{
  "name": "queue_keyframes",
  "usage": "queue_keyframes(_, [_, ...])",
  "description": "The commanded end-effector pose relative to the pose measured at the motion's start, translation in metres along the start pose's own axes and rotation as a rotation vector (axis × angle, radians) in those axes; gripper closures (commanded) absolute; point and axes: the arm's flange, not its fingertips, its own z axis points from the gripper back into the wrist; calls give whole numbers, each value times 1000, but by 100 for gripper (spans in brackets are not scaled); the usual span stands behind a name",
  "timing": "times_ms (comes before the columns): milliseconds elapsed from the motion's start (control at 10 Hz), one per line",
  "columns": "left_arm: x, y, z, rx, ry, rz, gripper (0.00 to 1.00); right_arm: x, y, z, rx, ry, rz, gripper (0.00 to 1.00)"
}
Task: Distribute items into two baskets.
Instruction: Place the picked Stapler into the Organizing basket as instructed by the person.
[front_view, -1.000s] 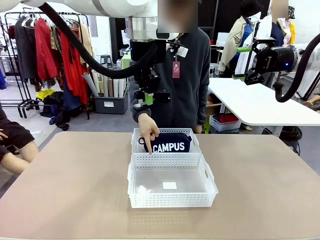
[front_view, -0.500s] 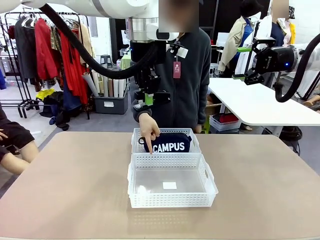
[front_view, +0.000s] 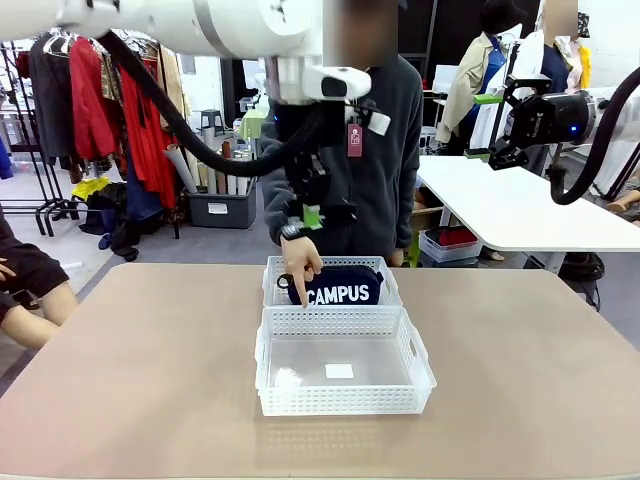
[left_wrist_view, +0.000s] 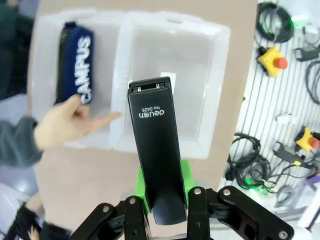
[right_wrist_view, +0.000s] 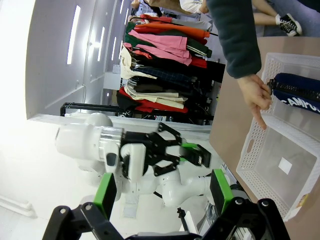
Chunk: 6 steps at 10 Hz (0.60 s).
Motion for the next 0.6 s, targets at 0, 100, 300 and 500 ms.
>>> queue_keyframes(0, [-7,-12,-30,-35,-74,-141,100,-1,2,0,3,-2,4,0])
queue_keyframes(100, [-5,-17,-45,-44,-65,-183,100,-1,2,0,3,-2,4,0])
queue_keyframes(300, [2,-30,-78,-54,-25,-302,100,-1,2,0,3,-2,4,0])
queue_keyframes(500, [2,-33,-105,-69,0,-347,100,-1,2,0,3,-2,4,0])
